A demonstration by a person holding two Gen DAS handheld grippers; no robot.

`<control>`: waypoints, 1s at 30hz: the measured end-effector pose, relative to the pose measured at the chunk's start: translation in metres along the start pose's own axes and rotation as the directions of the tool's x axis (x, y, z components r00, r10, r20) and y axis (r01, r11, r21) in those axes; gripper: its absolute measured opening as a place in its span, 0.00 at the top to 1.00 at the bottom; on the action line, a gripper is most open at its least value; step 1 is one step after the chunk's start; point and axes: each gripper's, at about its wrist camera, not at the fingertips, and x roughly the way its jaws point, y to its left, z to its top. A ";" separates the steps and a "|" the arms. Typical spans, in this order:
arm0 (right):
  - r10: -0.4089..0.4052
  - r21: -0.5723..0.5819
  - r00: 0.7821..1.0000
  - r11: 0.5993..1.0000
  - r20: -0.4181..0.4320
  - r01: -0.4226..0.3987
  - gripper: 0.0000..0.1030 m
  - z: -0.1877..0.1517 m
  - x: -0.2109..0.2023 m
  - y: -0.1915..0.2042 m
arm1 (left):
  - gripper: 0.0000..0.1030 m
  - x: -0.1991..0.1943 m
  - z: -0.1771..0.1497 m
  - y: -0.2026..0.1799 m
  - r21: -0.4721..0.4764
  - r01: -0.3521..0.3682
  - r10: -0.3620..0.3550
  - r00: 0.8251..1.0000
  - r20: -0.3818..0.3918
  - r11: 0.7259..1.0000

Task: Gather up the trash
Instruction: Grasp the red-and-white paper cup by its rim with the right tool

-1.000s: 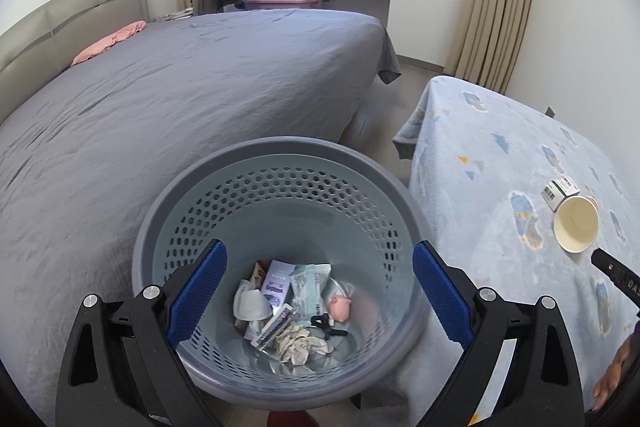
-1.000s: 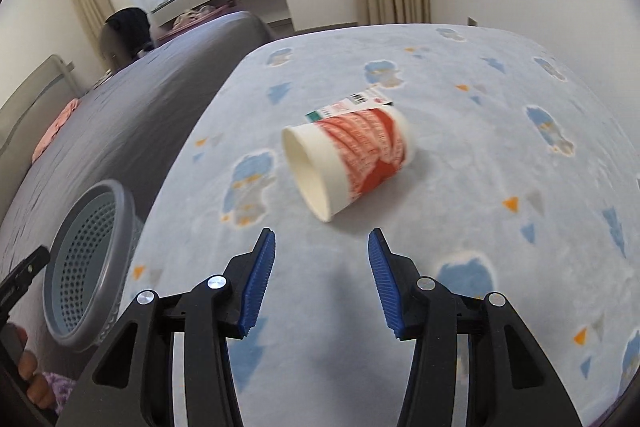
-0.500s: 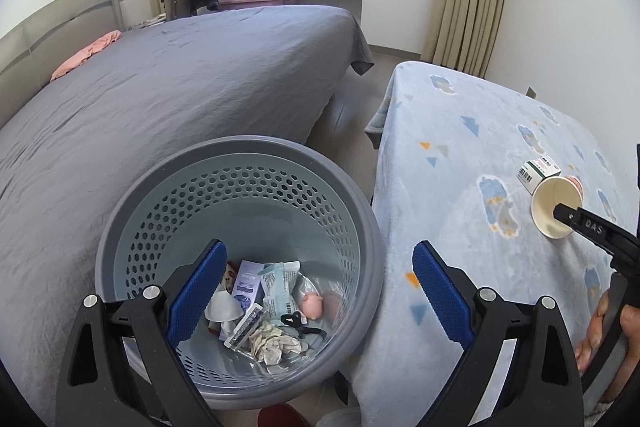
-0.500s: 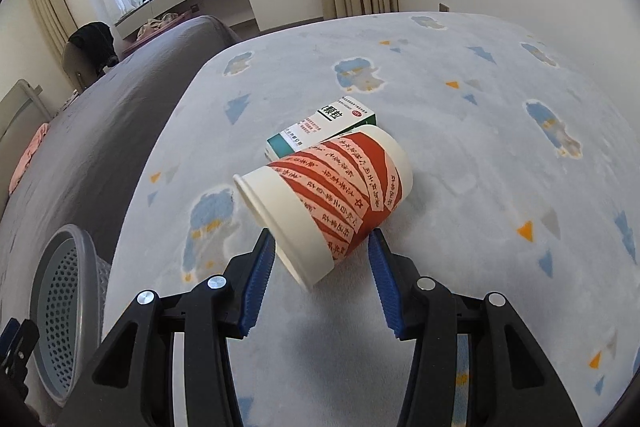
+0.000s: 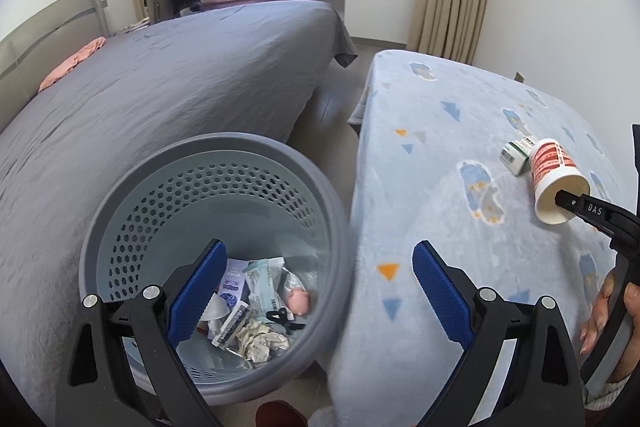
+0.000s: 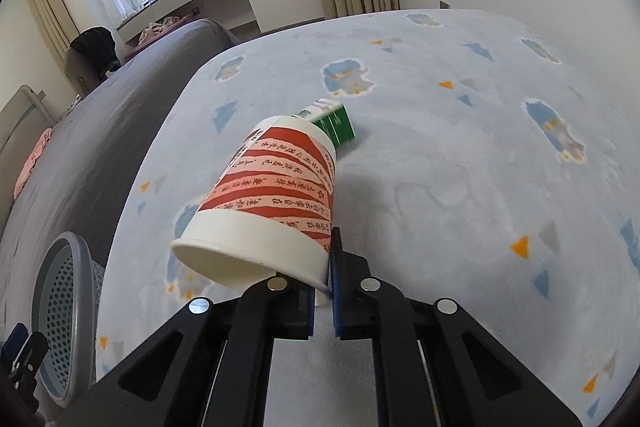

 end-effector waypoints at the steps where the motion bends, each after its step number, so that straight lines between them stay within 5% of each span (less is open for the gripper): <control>1: 0.009 -0.003 1.000 1.000 0.000 -0.009 0.94 0.001 -0.003 -0.004 | 0.10 0.000 0.000 -0.006 0.006 0.012 -0.012 1.000 -0.004 1.000; 16: 0.053 0.028 0.998 0.998 -0.028 -0.052 0.94 0.013 -0.042 -0.093 | 0.10 0.014 0.031 -0.123 0.145 0.155 -0.155 0.988 -0.012 0.977; 30: 0.137 0.135 0.991 0.981 0.006 -0.137 0.94 0.023 -0.045 -0.131 | 0.10 0.092 0.068 -0.214 0.296 0.236 -0.215 0.971 -0.100 0.926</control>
